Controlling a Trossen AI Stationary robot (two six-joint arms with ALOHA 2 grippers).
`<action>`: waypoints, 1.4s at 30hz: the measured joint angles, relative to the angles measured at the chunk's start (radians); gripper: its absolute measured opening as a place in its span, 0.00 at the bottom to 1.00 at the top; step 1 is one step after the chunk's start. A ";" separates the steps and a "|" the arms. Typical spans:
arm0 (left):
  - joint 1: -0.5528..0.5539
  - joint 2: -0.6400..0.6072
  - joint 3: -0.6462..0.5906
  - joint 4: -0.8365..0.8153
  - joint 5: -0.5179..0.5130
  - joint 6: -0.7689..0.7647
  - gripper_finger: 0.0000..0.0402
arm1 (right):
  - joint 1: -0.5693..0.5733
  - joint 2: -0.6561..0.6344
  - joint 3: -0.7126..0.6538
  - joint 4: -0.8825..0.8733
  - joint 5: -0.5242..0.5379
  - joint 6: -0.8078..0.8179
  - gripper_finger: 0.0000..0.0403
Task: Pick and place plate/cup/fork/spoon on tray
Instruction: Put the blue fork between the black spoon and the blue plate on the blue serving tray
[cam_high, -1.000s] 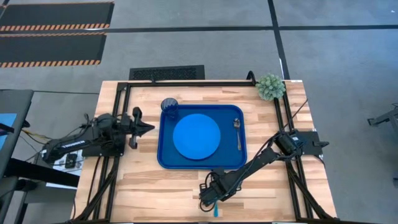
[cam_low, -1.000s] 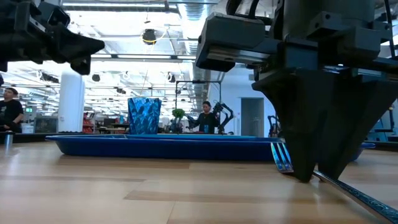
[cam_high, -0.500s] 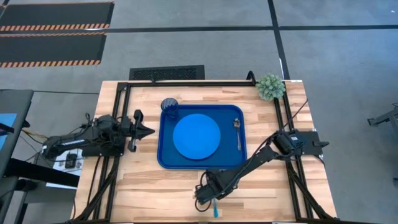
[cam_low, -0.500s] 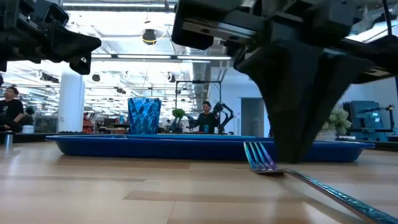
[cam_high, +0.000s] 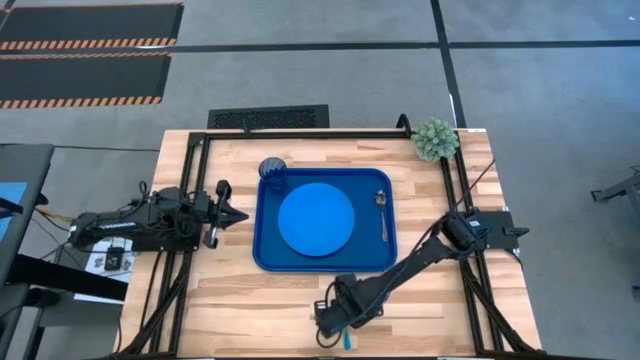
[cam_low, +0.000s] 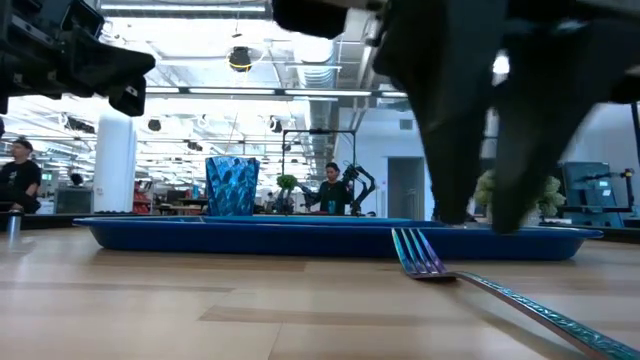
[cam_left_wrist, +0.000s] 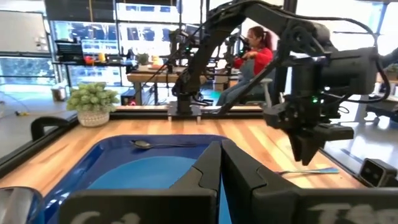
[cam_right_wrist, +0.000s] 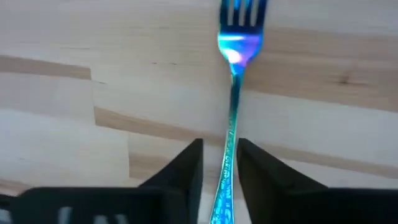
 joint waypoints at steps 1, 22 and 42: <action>-0.004 0.000 0.000 -0.001 -0.010 0.003 0.00 | 0.006 0.000 0.000 -0.011 0.015 0.014 0.33; -0.017 0.000 0.000 -0.011 -0.062 0.004 0.00 | 0.000 0.047 -0.032 0.019 0.057 -0.071 0.30; -0.017 0.040 0.000 -0.012 -0.081 -0.014 0.00 | -0.014 0.053 -0.031 0.036 0.032 -0.086 0.04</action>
